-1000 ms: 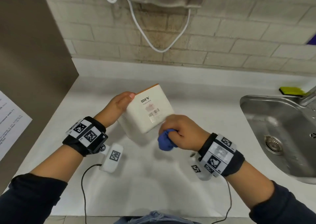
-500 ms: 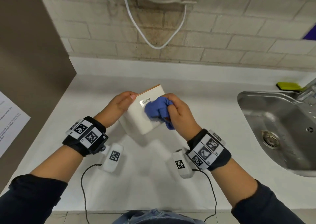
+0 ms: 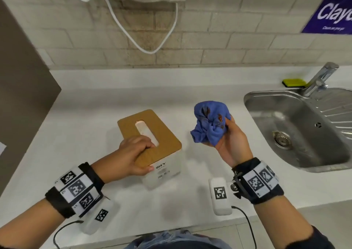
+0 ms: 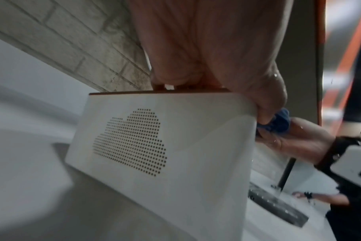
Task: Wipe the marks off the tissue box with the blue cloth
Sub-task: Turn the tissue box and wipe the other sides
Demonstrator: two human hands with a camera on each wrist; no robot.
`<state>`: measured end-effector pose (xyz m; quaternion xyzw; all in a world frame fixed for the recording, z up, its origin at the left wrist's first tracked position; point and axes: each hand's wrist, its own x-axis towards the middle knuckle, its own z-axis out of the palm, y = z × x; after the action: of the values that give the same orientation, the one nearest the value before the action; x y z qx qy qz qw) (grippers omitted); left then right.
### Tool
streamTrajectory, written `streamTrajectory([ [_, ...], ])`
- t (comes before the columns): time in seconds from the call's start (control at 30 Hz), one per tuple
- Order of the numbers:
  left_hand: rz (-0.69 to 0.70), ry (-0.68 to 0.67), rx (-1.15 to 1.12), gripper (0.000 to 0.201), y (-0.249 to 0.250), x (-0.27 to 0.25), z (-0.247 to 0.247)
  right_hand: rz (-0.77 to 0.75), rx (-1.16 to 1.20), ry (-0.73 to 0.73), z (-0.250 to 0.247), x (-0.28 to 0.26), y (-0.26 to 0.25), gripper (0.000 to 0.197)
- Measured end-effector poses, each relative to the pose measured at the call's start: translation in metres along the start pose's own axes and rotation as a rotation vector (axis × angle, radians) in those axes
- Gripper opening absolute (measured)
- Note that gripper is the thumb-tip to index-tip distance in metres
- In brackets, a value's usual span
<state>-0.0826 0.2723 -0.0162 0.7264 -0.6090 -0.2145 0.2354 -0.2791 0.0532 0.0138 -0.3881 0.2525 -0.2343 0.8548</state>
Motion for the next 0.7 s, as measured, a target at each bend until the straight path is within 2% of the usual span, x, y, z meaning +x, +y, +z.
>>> streamTrajectory([
  [0.03,0.0,-0.039,0.032,0.056,-0.003,-0.004,0.003,0.026,0.025,-0.017,-0.002,-0.002,0.001,0.089],
  [0.17,0.011,-0.179,0.016,0.05,-0.02,-0.027,-0.001,0.058,0.124,-0.112,-0.008,-0.009,0.008,0.061],
  [0.27,-0.022,-0.179,0.086,0.054,-0.034,-0.044,-0.016,0.111,0.216,-0.172,-0.005,-0.012,0.012,0.05],
  [0.33,-0.091,-0.132,0.228,0.057,-0.039,-0.051,-0.027,0.124,0.235,-0.202,0.001,-0.012,0.016,0.042],
  [0.4,-0.209,-0.062,0.333,0.062,-0.033,-0.054,-0.029,0.126,0.158,-0.203,0.006,-0.01,0.022,0.035],
  [0.5,-0.378,0.102,0.393,0.072,-0.01,-0.045,-0.009,0.107,0.05,-0.158,0.01,-0.002,0.033,0.028],
  [0.6,-0.504,0.276,0.455,0.078,0.004,-0.037,0.017,0.058,0.022,-0.122,0.014,0.005,0.04,0.032],
  [0.7,-0.538,0.351,0.499,0.083,0.005,-0.037,0.036,0.033,-0.037,-0.118,0.016,0.009,0.042,0.042],
])
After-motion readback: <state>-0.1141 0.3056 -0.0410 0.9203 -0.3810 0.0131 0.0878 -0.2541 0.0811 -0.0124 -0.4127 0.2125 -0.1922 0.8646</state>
